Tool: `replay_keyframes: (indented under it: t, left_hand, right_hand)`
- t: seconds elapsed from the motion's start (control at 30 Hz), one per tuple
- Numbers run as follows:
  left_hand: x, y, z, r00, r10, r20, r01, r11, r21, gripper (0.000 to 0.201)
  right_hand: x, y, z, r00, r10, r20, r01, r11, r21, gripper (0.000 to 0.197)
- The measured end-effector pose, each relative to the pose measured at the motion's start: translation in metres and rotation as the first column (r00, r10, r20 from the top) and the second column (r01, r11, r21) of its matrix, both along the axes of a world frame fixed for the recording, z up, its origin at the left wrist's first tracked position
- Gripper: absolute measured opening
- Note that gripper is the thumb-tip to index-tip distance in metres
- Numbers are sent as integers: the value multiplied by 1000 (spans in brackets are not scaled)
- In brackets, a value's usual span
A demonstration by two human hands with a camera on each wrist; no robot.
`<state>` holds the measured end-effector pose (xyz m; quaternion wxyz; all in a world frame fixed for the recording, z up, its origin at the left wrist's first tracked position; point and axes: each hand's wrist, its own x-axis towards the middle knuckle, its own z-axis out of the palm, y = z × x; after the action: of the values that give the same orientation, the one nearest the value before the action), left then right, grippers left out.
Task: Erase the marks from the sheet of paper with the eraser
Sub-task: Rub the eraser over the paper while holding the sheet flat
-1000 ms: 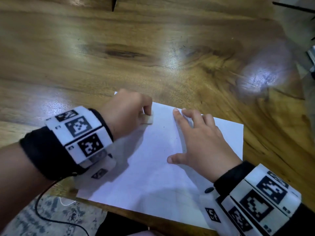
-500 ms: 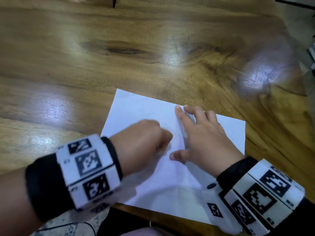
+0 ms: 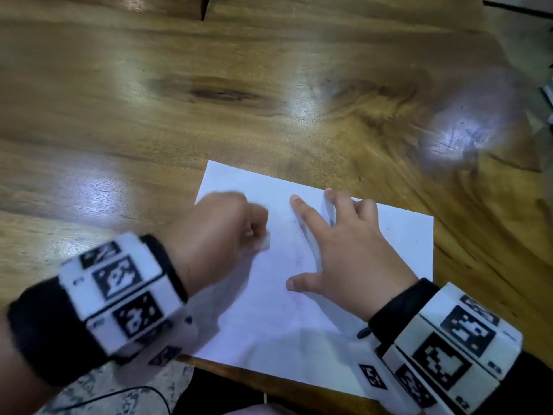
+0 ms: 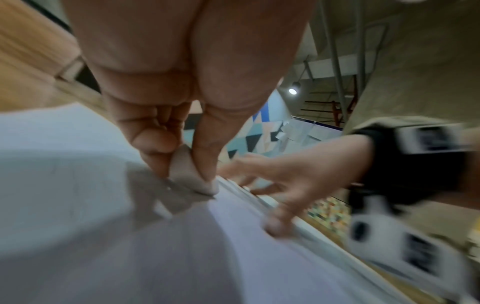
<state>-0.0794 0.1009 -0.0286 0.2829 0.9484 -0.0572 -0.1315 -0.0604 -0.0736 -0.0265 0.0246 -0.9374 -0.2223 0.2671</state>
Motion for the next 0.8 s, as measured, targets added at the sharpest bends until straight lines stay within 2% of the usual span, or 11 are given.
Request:
replay_keyframes:
  t: [0.07,0.13,0.2,0.3,0.33,0.43,0.5,0.67,0.7,0.8]
  left_hand:
    - [-14,0,0,993,-77,-88,74,996,-40,21]
    - [-8,2,0,989,-90,-122,86,996,-32,12]
    - [17,2,2,998,-30,-50,30,999,16,2]
    - [51,1,3,993,108,39,-110,991,75,7]
    - [51,-1,3,993,113,46,-116,990,81,4]
    - [23,-11,0,998,-62,-15,63,996,65,7]
    - [14,-11,0,989,-133,-66,135,990,35,3]
    - [49,3,5,995,85,53,-91,989,118,7]
    - [45,0,5,997,70,40,-74,991,116,5]
    - [12,-13,4,984,-144,-109,152,986,65,3]
  right_hand:
    - [-2,1,-1,1000,-2,11,2,1000,-14,104]
    - [-2,3,-1,1000,4,15,-4,999,-32,105]
    - [-1,4,0,999,21,30,-19,998,-64,106]
    - [0,6,0,998,46,37,-42,993,-106,106]
    - [0,6,0,998,48,35,-44,993,-108,106]
    - [0,5,-1,998,42,41,-39,996,-84,106]
    - [0,5,-2,999,33,38,-31,998,-61,106]
    - [0,4,-2,999,36,33,-34,998,-61,105]
    - [0,4,-2,999,40,37,-37,997,-65,105]
    - [1,5,-2,998,46,44,-43,996,-76,106]
